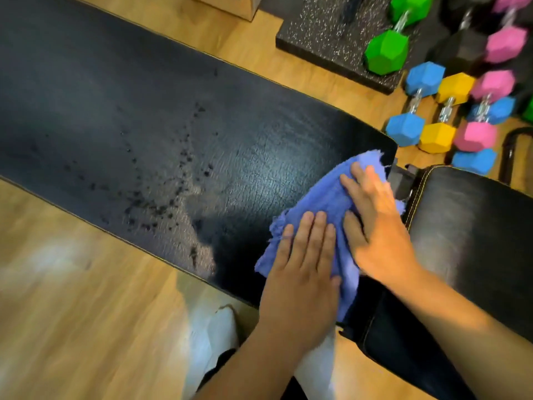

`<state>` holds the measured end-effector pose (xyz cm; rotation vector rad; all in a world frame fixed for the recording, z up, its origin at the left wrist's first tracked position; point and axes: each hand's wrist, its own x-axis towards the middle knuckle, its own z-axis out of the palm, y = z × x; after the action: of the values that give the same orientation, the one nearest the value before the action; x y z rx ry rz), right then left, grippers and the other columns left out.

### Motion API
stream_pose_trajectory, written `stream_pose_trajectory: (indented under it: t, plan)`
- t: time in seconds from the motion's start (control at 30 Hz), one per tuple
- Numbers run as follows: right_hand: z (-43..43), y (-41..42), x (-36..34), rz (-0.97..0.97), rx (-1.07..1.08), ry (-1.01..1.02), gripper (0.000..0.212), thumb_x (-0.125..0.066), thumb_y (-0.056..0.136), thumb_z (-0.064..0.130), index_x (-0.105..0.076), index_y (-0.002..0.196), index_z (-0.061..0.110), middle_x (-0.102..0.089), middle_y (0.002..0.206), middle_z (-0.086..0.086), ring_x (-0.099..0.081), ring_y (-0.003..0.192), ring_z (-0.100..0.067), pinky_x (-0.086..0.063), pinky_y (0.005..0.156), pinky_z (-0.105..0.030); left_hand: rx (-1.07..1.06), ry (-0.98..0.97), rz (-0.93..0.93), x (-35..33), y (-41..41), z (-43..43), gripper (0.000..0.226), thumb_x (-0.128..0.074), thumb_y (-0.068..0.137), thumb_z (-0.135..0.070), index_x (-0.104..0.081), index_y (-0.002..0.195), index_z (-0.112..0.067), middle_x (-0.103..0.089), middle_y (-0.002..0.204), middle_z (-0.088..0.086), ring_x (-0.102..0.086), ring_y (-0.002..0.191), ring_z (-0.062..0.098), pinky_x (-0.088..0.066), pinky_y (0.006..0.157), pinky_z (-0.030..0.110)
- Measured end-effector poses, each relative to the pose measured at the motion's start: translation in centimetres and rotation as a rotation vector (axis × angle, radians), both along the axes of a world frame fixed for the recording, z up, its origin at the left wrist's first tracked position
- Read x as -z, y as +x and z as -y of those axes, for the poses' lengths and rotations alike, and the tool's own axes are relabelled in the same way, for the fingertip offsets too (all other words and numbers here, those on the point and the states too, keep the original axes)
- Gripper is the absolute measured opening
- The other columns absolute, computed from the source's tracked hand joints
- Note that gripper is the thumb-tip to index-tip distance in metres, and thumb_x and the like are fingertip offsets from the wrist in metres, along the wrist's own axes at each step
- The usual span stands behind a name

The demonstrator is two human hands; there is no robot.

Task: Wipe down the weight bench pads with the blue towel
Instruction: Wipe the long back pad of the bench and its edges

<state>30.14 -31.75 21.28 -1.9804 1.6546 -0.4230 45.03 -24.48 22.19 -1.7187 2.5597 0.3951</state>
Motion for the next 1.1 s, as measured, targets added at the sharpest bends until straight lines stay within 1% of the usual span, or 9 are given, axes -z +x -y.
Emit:
stream_pose_trajectory:
  t: [0.1, 0.2, 0.33, 0.47, 0.53, 0.67, 0.77, 1.0, 1.1]
  plan:
    - [4.8, 0.5, -0.3, -0.056, 0.172, -0.022, 0.060, -0.036, 0.082, 0.016, -0.037, 0.142, 0.011, -0.030, 0.153, -0.008, -0.021, 0.144, -0.025, -0.015, 0.118, -0.046, -0.027, -0.030, -0.040, 0.5, -1.9, 5.2, 0.070, -0.026, 0.092, -0.035, -0.013, 0.148, 0.004, -0.011, 0.158, 0.020, -0.004, 0.147, 0.032, -0.001, 0.119, 0.047]
    - [10.3, 2.2, -2.4, -0.129, 0.296, 0.097, 0.053, -0.035, 0.082, 0.019, -0.043, 0.134, 0.017, -0.049, 0.137, -0.012, -0.044, 0.125, -0.030, -0.033, 0.101, -0.037, -0.031, -0.047, 0.015, 0.0, -3.1, 9.5, 0.071, -0.026, 0.096, -0.040, -0.005, 0.148, 0.003, -0.004, 0.159, 0.019, 0.002, 0.147, 0.031, 0.002, 0.119, 0.045]
    - [16.4, 6.8, -4.0, -0.266, 0.103, 0.203, 0.028, -0.045, 0.077, 0.017, -0.064, 0.097, 0.018, -0.066, 0.106, -0.010, -0.056, 0.098, -0.029, -0.042, 0.078, -0.028, -0.083, -0.095, 0.029, 0.6, -0.7, 12.6, 0.076, -0.028, 0.096, -0.051, -0.010, 0.149, 0.000, -0.013, 0.158, 0.014, -0.005, 0.147, 0.030, -0.002, 0.119, 0.043]
    - [20.4, 12.8, -3.3, -0.210, -0.067, 0.127, 0.037, -0.049, 0.079, 0.006, -0.061, 0.114, 0.000, -0.064, 0.115, -0.024, -0.057, 0.113, -0.035, -0.047, 0.093, -0.044, -0.222, -0.085, -0.062, 0.9, 4.0, 14.5, 0.077, -0.035, 0.092, -0.049, -0.014, 0.149, -0.001, -0.017, 0.157, 0.014, -0.008, 0.147, 0.027, -0.003, 0.119, 0.041]
    - [20.6, 13.0, -3.1, -0.171, -0.053, 0.109, 0.039, -0.046, 0.077, 0.008, -0.061, 0.112, 0.000, -0.064, 0.113, -0.024, -0.060, 0.105, -0.029, -0.047, 0.090, -0.046, -0.251, -0.051, -0.018, 0.3, 3.7, 14.5, 0.075, -0.032, 0.093, -0.047, -0.011, 0.149, -0.001, -0.012, 0.158, 0.015, -0.004, 0.147, 0.029, 0.001, 0.119, 0.043]
    - [16.8, 6.4, -3.5, -0.318, 0.019, 0.095, 0.042, -0.037, 0.081, 0.032, -0.061, 0.101, 0.005, -0.063, 0.108, -0.024, -0.057, 0.100, -0.035, -0.044, 0.082, -0.041, -0.235, 0.011, 0.027, -0.4, -0.2, 13.2, 0.071, -0.023, 0.095, -0.039, -0.002, 0.149, 0.003, 0.001, 0.159, 0.019, 0.008, 0.145, 0.037, 0.007, 0.117, 0.052]
    - [13.4, 1.7, -4.2, -0.375, 0.121, 0.198, 0.036, -0.037, 0.090, 0.033, -0.060, 0.105, 0.010, -0.061, 0.116, -0.019, -0.053, 0.107, -0.033, -0.035, 0.081, -0.033, -0.139, 0.023, 0.014, -0.1, -1.7, 12.5, 0.070, -0.021, 0.098, -0.041, 0.005, 0.149, 0.000, 0.008, 0.159, 0.016, 0.014, 0.145, 0.035, 0.009, 0.117, 0.050]
    - [20.4, 11.2, -2.3, -0.223, -0.065, 0.130, 0.018, -0.049, 0.076, 0.017, -0.060, 0.088, 0.009, -0.065, 0.086, -0.015, -0.058, 0.081, -0.032, -0.049, 0.075, -0.040, -0.162, -0.066, 0.016, 0.3, 2.9, 13.6, 0.073, -0.025, 0.096, -0.051, -0.009, 0.150, -0.004, -0.010, 0.159, 0.011, -0.001, 0.147, 0.027, 0.003, 0.119, 0.042]
    - [18.7, 9.5, -2.4, -0.188, -0.077, 0.058, 0.033, -0.040, 0.083, 0.026, -0.063, 0.102, 0.012, -0.068, 0.098, -0.012, -0.059, 0.091, -0.026, -0.046, 0.081, -0.035, -0.197, -0.037, 0.005, -0.1, 3.1, 13.4, 0.073, -0.027, 0.095, -0.048, -0.011, 0.150, -0.004, -0.009, 0.159, 0.012, 0.000, 0.147, 0.029, 0.001, 0.119, 0.045]
